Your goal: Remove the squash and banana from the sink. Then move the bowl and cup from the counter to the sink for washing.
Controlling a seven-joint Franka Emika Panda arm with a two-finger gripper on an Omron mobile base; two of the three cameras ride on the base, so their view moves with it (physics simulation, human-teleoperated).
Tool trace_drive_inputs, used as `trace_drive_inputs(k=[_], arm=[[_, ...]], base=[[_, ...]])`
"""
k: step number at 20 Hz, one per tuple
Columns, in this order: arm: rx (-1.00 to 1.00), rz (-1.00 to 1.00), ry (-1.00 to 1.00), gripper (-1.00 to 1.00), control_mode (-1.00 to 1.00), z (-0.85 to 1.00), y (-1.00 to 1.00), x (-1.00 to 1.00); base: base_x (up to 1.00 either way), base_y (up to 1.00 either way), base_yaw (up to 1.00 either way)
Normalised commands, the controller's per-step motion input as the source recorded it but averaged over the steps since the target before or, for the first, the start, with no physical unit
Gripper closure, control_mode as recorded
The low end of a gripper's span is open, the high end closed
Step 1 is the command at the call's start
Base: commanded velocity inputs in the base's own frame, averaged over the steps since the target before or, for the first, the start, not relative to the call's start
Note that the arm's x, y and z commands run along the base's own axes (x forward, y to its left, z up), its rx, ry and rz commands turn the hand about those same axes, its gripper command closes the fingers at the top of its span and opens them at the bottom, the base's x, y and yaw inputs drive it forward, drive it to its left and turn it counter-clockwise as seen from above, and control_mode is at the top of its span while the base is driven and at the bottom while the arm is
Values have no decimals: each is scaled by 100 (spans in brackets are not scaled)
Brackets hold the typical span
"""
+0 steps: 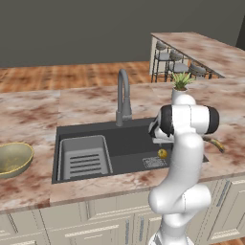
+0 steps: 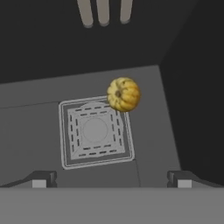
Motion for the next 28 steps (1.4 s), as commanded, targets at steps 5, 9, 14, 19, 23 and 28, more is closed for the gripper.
trace_drive_inputs(k=[5, 9, 14, 19, 23, 28], arm=[[0, 0, -1, -100, -100, -8, -6, 14], [0, 0, -4, -100, -100, -9, -5, 14], [0, 0, -3, -100, -100, -10, -5, 15], [0, 0, -1, -100, -100, -19, -4, 12], [0, 0, 0, -100, -100, -21, -2, 15], [0, 0, 0, -100, -100, -21, -1, 18]], base=[[0, 0, 0], [0, 0, 0], [0, 0, 0], [0, 0, 0], [0, 0, 0], [0, 0, 0]])
